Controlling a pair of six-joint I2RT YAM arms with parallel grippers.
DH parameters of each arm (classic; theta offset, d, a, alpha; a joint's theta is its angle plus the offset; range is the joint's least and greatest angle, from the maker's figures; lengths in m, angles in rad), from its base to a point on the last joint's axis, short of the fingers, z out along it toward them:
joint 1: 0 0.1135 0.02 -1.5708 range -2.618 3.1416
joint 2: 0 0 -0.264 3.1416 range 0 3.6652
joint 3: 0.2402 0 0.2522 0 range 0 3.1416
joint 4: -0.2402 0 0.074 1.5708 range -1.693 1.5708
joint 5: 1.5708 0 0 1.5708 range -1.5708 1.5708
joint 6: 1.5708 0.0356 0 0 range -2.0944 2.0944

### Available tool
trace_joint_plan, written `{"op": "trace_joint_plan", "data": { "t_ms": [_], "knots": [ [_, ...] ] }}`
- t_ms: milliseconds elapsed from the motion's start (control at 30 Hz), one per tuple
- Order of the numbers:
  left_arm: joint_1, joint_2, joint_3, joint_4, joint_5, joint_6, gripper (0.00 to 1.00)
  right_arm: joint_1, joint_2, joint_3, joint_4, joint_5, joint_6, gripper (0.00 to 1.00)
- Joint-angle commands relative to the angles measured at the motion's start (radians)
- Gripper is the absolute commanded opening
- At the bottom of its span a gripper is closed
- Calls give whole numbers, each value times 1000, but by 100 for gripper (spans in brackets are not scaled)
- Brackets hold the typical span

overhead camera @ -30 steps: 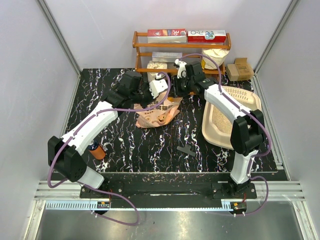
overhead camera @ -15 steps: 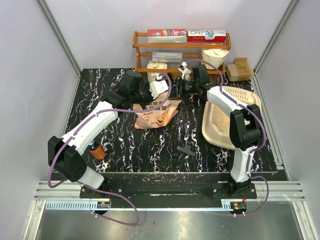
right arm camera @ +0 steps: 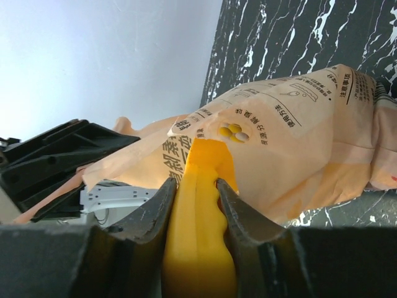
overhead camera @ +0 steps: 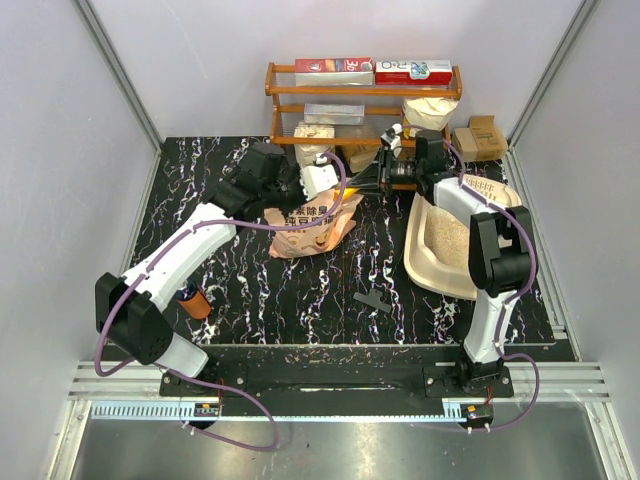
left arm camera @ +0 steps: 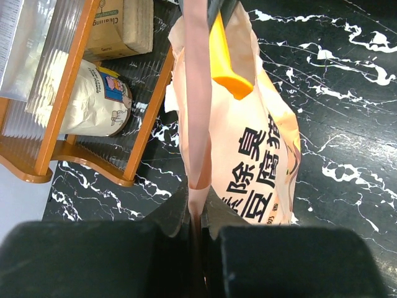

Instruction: Fill the litter box with clean litter

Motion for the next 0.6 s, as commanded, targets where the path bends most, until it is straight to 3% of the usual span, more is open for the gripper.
{"op": "trace_joint_plan", "data": {
  "t_ms": [0, 167, 267, 400, 500, 567],
  "knots": [
    [-1, -62, 8, 71, -11, 22, 0, -65, -42, 17, 22, -162, 112, 0],
    [-1, -63, 6, 68, -11, 16, 0, -99, -46, -21, 63, -137, 161, 0],
    [-1, -58, 14, 65, -13, 2, 0, -99, -32, -32, 80, -40, 179, 0],
    [-1, -55, 35, 46, -14, 0, 0, -140, -61, 5, 42, -77, 177, 0],
    [-1, -50, 35, 46, -19, 8, 0, -113, 2, 39, 39, 3, 173, 0],
    [-1, -43, 41, 40, -17, 11, 0, -80, 23, 74, 66, -29, 184, 0]
  ]
}}
